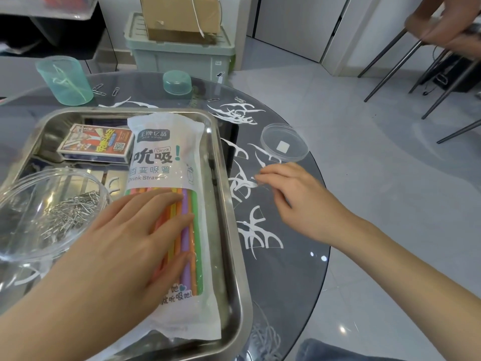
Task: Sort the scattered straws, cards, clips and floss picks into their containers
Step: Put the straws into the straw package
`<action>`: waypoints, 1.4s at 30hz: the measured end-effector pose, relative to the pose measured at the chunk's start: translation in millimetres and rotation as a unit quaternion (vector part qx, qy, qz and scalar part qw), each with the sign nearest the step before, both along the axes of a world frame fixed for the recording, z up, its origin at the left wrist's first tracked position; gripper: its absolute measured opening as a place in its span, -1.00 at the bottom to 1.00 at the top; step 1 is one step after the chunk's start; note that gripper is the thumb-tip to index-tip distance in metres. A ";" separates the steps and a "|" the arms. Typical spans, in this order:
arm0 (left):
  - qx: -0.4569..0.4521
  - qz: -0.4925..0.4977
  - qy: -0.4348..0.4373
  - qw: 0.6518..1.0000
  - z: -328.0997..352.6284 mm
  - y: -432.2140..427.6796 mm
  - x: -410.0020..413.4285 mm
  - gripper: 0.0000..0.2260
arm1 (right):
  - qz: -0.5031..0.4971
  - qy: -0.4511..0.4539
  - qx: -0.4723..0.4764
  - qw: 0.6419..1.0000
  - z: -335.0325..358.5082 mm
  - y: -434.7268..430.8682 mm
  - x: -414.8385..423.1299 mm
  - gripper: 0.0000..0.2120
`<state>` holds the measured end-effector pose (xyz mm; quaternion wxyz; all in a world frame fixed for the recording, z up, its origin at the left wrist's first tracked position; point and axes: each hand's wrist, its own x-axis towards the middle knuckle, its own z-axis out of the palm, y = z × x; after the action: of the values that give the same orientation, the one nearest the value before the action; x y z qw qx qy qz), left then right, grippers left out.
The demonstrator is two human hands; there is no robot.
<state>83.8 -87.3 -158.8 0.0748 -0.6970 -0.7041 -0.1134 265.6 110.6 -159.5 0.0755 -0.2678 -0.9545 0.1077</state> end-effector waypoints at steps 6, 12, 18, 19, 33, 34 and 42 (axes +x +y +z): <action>0.019 0.001 -0.008 1.000 -2.9 -1.5 -3.3 -0.52 | 0.031 0.011 -0.011 0.999 -2.4 -19.1 8.4 -0.75; 0.045 -0.004 0.004 0.999 -6.1 0.7 -8.3 -0.42 | -0.017 -0.022 0.034 0.999 -5.4 14.2 -12.8 -0.70; 0.069 0.008 -0.015 0.997 -6.3 3.5 -19.1 -0.53 | 0.005 0.033 -0.009 0.999 -2.5 7.4 -0.5 -0.70; 0.073 0.011 -0.012 0.997 -6.9 5.0 -21.3 -0.53 | -0.004 0.043 0.005 0.999 0.6 16.0 -3.8 -0.69; -0.003 0.075 -0.007 0.997 14.0 34.3 -55.8 -0.45 | -0.062 0.045 0.022 0.997 10.3 56.1 -43.8 -0.70; -0.011 0.077 -0.009 0.997 16.3 37.1 -56.9 -0.43 | -0.076 0.058 0.022 0.995 13.5 74.9 -57.1 -0.75; -0.039 0.128 -0.044 0.990 25.9 29.4 -73.0 -0.43 | -0.151 0.038 -0.046 0.987 -0.2 176.0 -156.4 -0.75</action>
<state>10.8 -57.9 -132.9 0.0303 -0.5977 -0.7941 -0.1055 109.2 286.6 -159.8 0.1145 -0.4079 -0.8935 0.1488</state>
